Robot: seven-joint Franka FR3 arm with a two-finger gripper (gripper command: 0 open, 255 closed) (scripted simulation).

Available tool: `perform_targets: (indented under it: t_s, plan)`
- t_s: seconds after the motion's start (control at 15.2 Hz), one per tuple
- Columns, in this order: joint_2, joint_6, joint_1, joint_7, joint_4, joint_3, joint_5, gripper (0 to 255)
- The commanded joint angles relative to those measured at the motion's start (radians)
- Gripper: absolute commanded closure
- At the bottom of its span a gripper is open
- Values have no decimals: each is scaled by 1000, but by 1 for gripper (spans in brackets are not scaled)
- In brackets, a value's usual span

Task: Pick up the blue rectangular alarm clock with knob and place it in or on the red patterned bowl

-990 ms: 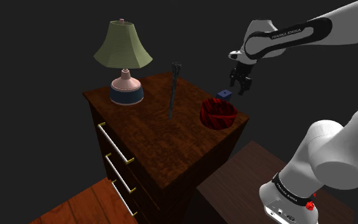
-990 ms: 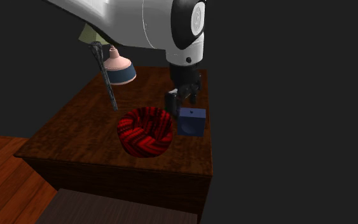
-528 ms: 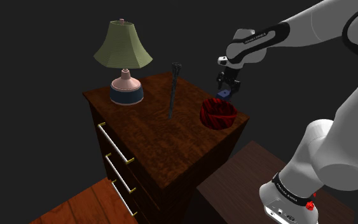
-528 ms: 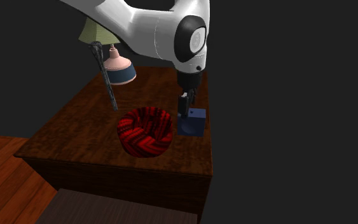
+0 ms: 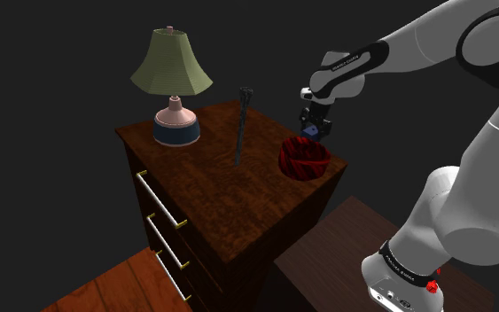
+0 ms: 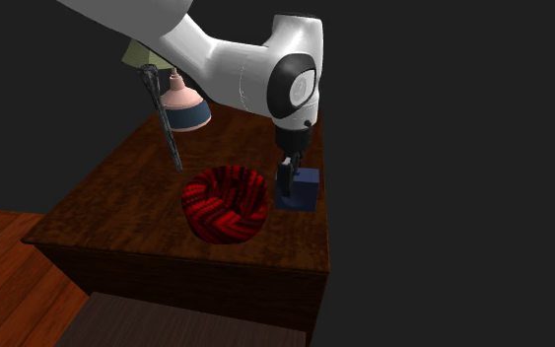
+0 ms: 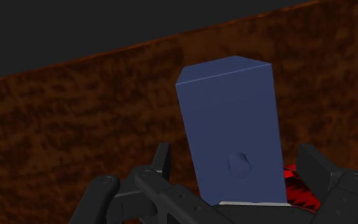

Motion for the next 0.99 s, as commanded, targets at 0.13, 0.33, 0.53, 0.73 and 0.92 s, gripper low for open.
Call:
perform_targets:
  t_s: [0.13,0.33,0.53,0.73,0.92]
  plan:
    - [1,3,0,-1,-2,0,1,0]
    - [1,3,0,-1,-2,0,1,0]
    - [1,3,0,-1,-2,0,1,255]
    - [1,3,0,0,-2,0,1,255]
    - [1,3,0,0,-2,0,1,255]
